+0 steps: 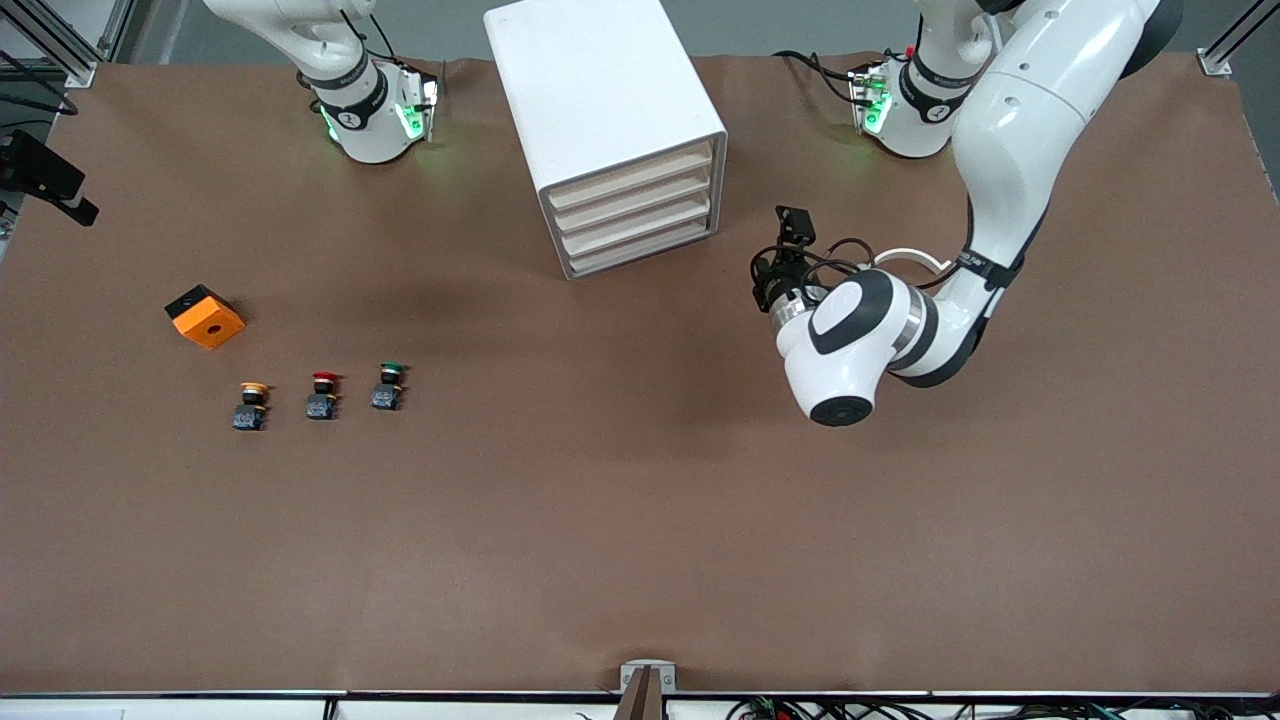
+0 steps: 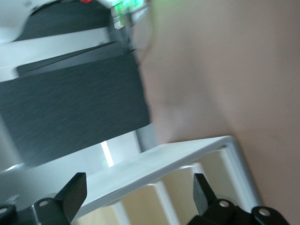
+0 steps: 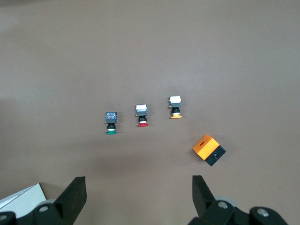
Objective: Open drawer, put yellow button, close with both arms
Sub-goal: 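Grasp the handle of the lowest drawer with the left gripper, then pull the drawer open with the left gripper while the right gripper reaches the yellow button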
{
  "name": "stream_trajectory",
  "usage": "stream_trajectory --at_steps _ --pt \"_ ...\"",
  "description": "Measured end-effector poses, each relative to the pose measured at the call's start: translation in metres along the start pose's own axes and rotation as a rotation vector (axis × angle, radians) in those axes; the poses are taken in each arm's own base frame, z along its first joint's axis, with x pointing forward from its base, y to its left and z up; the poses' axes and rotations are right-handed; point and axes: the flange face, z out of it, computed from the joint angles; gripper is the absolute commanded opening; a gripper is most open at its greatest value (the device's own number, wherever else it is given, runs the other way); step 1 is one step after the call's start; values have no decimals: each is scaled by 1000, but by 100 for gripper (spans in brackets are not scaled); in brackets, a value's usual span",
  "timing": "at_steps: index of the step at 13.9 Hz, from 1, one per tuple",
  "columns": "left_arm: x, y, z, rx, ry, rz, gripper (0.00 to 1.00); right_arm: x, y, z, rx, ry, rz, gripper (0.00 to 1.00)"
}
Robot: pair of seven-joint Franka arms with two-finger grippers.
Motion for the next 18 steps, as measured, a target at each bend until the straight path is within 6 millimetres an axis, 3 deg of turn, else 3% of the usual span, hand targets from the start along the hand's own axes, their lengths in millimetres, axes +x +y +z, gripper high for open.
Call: stream_trajectory --at_steps 7,8,10,18 --pt "-4 37 35 235 -103 -173 100 1 -6 0 -23 5 -16 100" --pt "-8 39 40 249 -100 -185 93 1 -7 0 -25 5 -18 100" --pt "-22 39 49 269 -90 -220 77 1 -7 0 -26 5 -18 100" --pt "-47 28 50 289 -77 -268 76 1 -6 -2 -27 8 -16 100"
